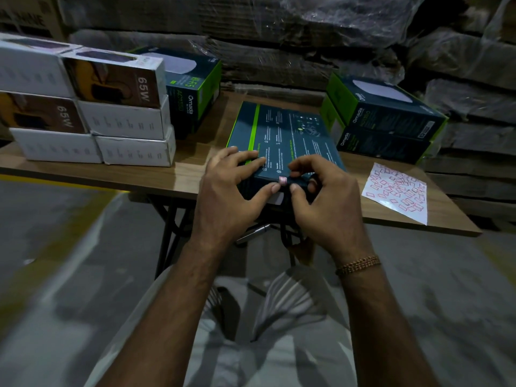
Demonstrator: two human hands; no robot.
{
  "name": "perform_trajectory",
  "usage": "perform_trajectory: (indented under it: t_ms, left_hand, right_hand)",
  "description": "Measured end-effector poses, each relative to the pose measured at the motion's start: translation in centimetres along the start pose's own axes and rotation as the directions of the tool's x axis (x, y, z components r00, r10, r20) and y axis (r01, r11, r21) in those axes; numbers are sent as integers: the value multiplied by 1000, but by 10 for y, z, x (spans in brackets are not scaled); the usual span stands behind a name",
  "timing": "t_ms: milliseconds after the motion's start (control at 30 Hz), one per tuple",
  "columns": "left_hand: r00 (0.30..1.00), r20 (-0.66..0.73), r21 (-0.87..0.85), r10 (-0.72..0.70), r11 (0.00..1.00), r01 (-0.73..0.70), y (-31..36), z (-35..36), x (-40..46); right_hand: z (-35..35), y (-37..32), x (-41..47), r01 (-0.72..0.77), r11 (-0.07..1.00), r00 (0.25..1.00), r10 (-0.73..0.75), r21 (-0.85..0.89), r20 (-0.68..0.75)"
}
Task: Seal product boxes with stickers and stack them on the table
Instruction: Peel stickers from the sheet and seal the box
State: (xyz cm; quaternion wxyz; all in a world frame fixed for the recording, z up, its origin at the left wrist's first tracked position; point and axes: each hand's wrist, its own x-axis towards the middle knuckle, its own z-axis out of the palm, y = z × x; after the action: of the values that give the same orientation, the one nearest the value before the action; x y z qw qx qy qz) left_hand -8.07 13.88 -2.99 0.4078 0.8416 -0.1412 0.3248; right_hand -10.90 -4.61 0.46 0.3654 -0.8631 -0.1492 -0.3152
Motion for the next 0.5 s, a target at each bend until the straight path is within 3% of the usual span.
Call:
perform_trajectory:
  t_ms: [133,300,500]
  left_hand:
    - [997,61,1,49,999,-49,-9,-6,-2]
    - [1000,-6,-51,31,998,-31,-4,-3,-2]
    - [1000,-16,7,5,1000,-5,-3,4,-1]
  right_hand:
    - [5,0,2,-11,1000,999,11,-4,-36]
    - [1,1,2,27,998,999,-26,-62,19]
    - [5,2,2,44,998,999,-45,-38,-26]
